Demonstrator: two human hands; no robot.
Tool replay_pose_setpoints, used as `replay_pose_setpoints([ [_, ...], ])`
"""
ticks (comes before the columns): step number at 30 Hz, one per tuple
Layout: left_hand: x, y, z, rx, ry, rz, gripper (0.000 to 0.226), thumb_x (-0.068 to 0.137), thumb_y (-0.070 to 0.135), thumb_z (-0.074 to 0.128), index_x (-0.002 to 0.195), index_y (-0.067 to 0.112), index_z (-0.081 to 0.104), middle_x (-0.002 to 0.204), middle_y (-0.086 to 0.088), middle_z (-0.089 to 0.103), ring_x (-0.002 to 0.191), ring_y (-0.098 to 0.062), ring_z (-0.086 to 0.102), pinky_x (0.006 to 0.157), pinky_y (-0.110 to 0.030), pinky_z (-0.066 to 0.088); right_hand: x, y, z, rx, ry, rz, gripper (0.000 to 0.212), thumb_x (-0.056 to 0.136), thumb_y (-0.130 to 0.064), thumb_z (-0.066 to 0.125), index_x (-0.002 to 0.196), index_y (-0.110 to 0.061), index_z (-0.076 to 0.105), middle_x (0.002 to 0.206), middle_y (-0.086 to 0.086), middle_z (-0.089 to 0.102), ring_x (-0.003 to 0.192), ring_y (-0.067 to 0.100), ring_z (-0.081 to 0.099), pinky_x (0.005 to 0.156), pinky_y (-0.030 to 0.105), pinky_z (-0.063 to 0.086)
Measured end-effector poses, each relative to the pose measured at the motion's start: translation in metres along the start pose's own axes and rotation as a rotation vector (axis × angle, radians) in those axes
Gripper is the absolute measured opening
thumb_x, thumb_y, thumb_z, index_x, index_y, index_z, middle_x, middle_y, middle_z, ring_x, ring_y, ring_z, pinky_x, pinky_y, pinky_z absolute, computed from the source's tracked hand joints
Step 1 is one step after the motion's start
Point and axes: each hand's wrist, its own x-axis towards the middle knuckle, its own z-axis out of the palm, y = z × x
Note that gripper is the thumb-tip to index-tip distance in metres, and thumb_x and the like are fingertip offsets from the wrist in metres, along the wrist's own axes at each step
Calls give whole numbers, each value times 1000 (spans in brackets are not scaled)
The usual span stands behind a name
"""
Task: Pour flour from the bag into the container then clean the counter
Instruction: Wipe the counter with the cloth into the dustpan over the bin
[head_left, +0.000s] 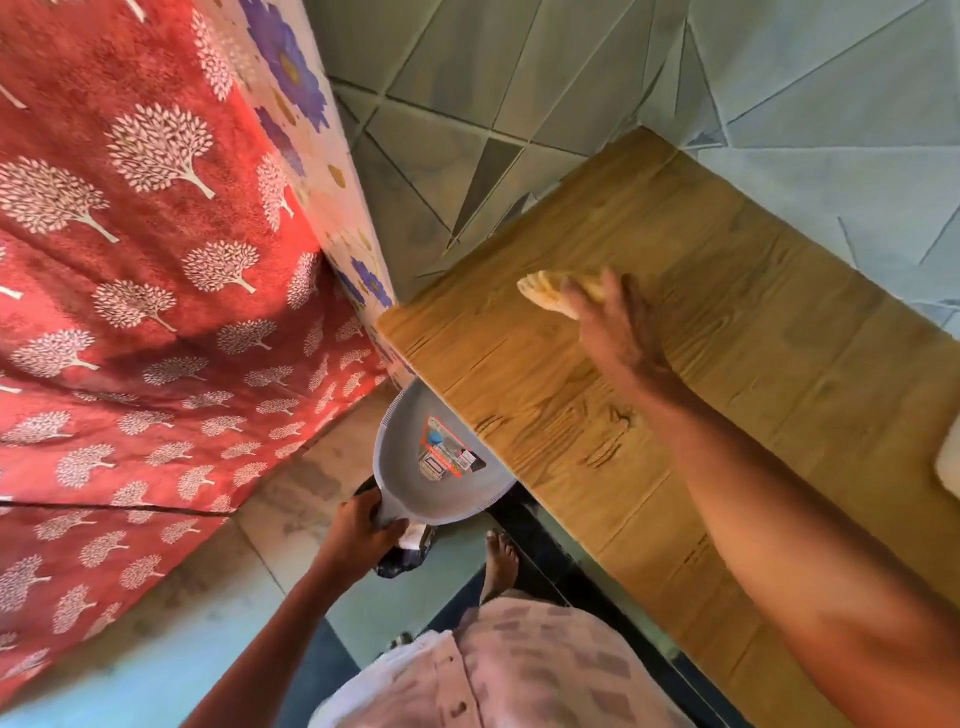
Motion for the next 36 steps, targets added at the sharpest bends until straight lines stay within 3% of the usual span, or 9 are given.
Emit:
replay_pose_setpoints([
  [5, 18, 5, 2, 21, -17, 2, 15, 77, 10, 79, 80, 11, 64, 69, 0, 63, 62, -22, 56, 52, -25, 38, 30, 130, 3, -82, 60, 339, 56, 81, -12, 73, 132, -17, 53, 122, 29, 54, 101, 47, 57, 79, 50, 55],
  [8, 19, 16, 3, 24, 17, 1, 34, 76, 5, 79, 64, 22, 50, 56, 9, 49, 51, -12, 44, 48, -23, 30, 24, 153, 20, 56, -66, 477, 46, 84, -18, 64, 127, -4, 57, 113, 34, 61, 103, 49, 59, 84, 52, 51],
  [15, 11, 13, 6, -54, 21, -12, 27, 72, 11, 77, 65, 6, 52, 54, 1, 48, 45, -6, 39, 45, -19, 27, -24, -32, 25, 452, -116, 144, 44, 78, -26, 66, 120, -14, 69, 101, 19, 70, 89, 38, 67, 72, 39, 54],
  [19, 4, 11, 1, -28, 14, 43, 25, 69, 18, 74, 69, 1, 55, 62, -14, 59, 47, -6, 36, 47, -22, 31, -67, -134, -1, 838, -400, -78, 50, 80, -26, 63, 130, -23, 66, 112, 4, 75, 92, 22, 71, 78, 33, 58],
  [22, -1, 11, -7, -20, -19, 59, 23, 72, 17, 75, 71, 4, 57, 62, -6, 58, 48, -6, 42, 48, -20, 28, -84, -141, -15, 1087, -436, -9, 45, 75, -20, 62, 120, -21, 71, 100, -3, 77, 85, 16, 71, 75, 38, 60],
  [25, -7, 14, -14, 13, -30, 57, 20, 77, 14, 76, 74, 7, 58, 67, -8, 62, 54, -16, 48, 48, -18, 30, -91, -108, -37, 1159, -212, 152, 41, 72, -12, 66, 112, -19, 72, 100, -4, 76, 89, 18, 72, 74, 33, 61],
  [30, -13, 13, -18, 40, -17, 58, 45, 78, 16, 78, 62, 25, 37, 55, 7, 44, 50, -4, 37, 45, -17, 28, -73, 4, -51, 589, 198, 312, 50, 70, -16, 72, 120, -15, 68, 106, 11, 74, 91, 29, 68, 76, 36, 55],
  [33, -16, 11, -15, 30, 1, 75, 45, 76, 23, 78, 61, 25, 35, 53, 6, 41, 49, -6, 35, 46, -19, 23, -69, 59, -21, 196, 114, 481, 46, 78, -17, 73, 123, -13, 65, 112, 21, 67, 98, 42, 64, 78, 47, 54],
  [36, -23, 11, -7, 47, -22, 63, 46, 79, 19, 79, 61, 26, 38, 54, 8, 45, 49, -5, 40, 45, -20, 30, -84, 59, 16, 225, -87, 572, 34, 82, -17, 72, 112, -3, 65, 104, 30, 67, 97, 47, 64, 79, 52, 54],
])
